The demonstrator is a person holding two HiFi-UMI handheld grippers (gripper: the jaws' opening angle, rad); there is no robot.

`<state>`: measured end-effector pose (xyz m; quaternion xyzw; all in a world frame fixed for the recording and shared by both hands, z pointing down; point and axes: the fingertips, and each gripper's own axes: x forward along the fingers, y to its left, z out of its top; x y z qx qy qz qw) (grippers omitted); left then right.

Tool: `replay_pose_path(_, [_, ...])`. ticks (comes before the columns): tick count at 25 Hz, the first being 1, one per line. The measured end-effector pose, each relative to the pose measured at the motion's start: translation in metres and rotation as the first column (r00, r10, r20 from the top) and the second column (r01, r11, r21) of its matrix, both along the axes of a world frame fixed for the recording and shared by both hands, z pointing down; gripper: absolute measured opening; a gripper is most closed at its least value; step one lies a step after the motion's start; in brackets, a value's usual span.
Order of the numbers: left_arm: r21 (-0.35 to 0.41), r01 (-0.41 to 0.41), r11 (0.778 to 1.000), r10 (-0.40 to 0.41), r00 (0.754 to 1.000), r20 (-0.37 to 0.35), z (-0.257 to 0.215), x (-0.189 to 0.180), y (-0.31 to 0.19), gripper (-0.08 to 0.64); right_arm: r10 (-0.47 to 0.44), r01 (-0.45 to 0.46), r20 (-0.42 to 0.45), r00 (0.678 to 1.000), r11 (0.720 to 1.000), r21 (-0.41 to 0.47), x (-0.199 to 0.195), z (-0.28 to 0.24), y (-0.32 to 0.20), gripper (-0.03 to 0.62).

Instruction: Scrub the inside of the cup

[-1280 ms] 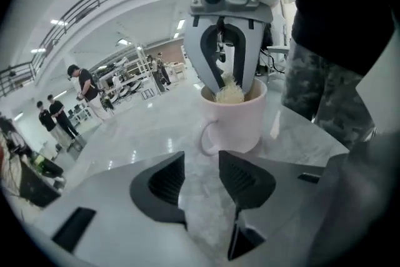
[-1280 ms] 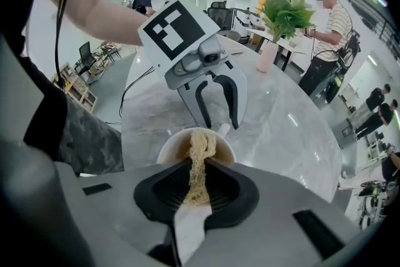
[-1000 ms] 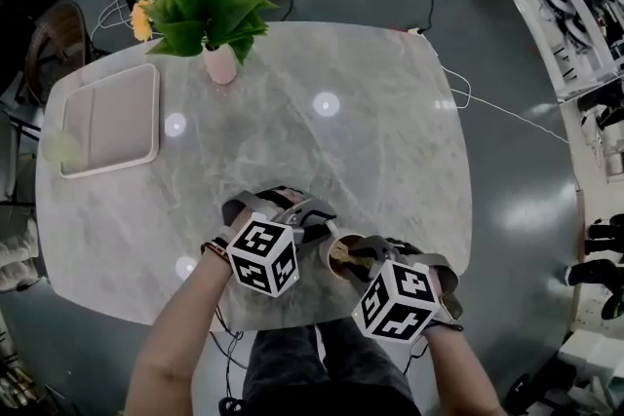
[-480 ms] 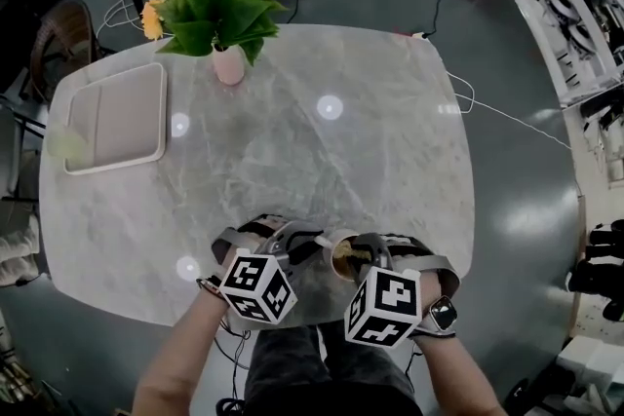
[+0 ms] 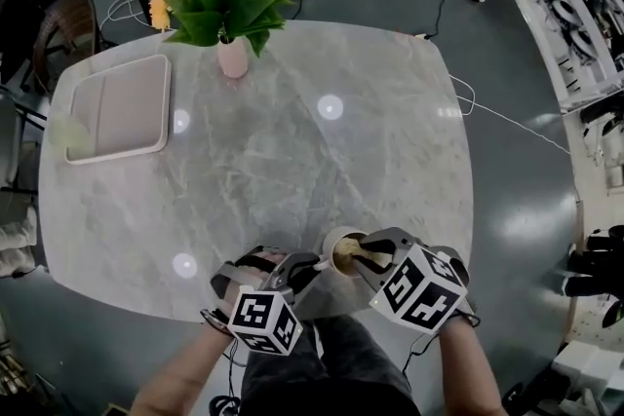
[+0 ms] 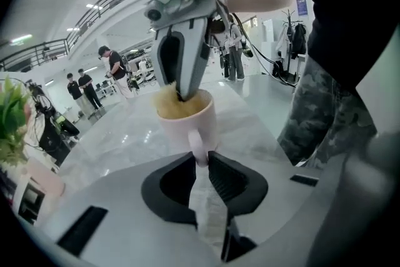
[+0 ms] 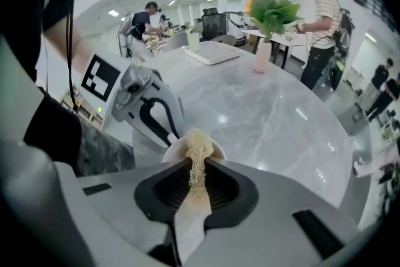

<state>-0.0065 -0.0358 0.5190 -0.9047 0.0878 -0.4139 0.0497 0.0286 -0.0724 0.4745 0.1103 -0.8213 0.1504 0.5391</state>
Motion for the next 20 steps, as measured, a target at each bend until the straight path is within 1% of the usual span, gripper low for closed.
replay_pose_path(1, [-0.007,0.004,1.000,-0.004,1.000,0.003,0.000,0.001,0.006,0.074,0.029,-0.029,0.013,0.999,1.000,0.001,0.002,-0.006,-0.002,0.060])
replay_pose_path(3, [-0.020,0.008,1.000,-0.008,1.000,0.005,0.000,0.005,0.018,0.067,0.050,-0.050,-0.001,0.999,0.999,0.014,0.005,-0.010,-0.002,0.060])
replay_pose_path(5, [-0.036,0.009,0.999,-0.009,1.000,0.003,0.000,0.010,0.029,0.063,0.033,-0.032,-0.046,0.998,0.999,0.035,0.003,-0.006,0.001,0.060])
replay_pose_path(8, [-0.048,-0.003,0.999,0.003,1.000,0.000,0.001,0.019,0.043,0.058,-0.016,0.025,-0.128,0.992,0.997,0.068,-0.003,0.009,0.007,0.060])
replay_pose_path(11, [-0.049,-0.015,0.999,0.014,1.000,-0.014,0.000,0.029,0.049,0.052,-0.045,0.055,-0.156,0.987,0.997,0.059,-0.008,0.023,0.013,0.060])
replay_pose_path(13, [-0.056,-0.010,0.998,0.009,1.000,-0.025,-0.001,0.037,0.050,0.051,-0.057,0.064,-0.148,0.987,0.997,0.040,-0.009,0.027,0.015,0.060])
replay_pose_path(16, [-0.062,0.004,0.998,-0.006,1.000,-0.021,0.001,0.050,0.051,0.044,-0.076,0.075,-0.067,0.995,0.997,-0.008,-0.016,0.023,0.019,0.060])
replay_pose_path(18, [-0.050,0.029,0.998,-0.030,0.999,-0.017,0.001,0.057,0.049,0.040,-0.099,0.099,-0.028,0.995,0.995,-0.010,-0.021,0.016,0.021,0.060])
replay_pose_path(20, [-0.044,0.058,0.997,-0.059,0.998,-0.019,0.001,0.060,0.046,0.040,-0.107,0.107,-0.015,0.994,0.994,-0.006,-0.020,0.008,0.021,0.060])
